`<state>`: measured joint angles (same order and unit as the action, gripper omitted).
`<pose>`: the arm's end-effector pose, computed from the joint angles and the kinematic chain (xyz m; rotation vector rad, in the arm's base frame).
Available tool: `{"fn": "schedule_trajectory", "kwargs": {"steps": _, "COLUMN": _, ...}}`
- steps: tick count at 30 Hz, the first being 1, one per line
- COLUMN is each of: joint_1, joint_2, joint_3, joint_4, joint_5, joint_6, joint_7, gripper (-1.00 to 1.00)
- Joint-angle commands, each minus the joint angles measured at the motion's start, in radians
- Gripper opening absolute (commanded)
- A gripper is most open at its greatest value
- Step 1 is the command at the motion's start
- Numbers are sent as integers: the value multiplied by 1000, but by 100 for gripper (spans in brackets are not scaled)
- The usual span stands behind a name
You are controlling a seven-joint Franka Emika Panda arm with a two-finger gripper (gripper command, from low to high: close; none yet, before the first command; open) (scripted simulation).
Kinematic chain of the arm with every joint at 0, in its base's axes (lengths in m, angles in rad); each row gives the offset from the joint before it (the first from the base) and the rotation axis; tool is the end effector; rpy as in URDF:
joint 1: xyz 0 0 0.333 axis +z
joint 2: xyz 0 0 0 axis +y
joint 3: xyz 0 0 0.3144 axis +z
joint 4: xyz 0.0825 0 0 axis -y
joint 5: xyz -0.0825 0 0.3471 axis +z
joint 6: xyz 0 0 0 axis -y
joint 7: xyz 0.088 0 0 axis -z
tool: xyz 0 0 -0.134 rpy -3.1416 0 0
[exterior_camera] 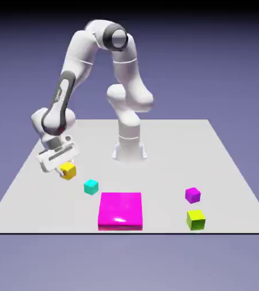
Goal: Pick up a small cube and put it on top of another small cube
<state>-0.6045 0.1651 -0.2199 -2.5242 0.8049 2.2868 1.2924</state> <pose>0.2918 -0.2747 0.2020 -0.4877 2.6723 0.6335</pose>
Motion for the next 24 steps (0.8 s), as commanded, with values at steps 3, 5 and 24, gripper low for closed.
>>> {"fn": "schedule_trajectory", "kwargs": {"steps": 3, "joint_1": 72, "joint_2": 50, "joint_3": 89, "joint_4": 108, "joint_5": -89, "joint_6": -85, "joint_7": 5, "gripper": -100}}
{"fn": "schedule_trajectory", "kwargs": {"steps": 5, "joint_1": 102, "joint_2": 99, "joint_3": 162, "joint_4": 179, "joint_5": -172, "joint_6": -130, "joint_7": 7, "gripper": -100}}
{"fn": "schedule_trajectory", "kwargs": {"steps": 24, "joint_1": 380, "joint_2": 559, "joint_3": 850, "joint_4": 852, "joint_5": -962, "joint_6": -550, "joint_7": 34, "gripper": -100}}
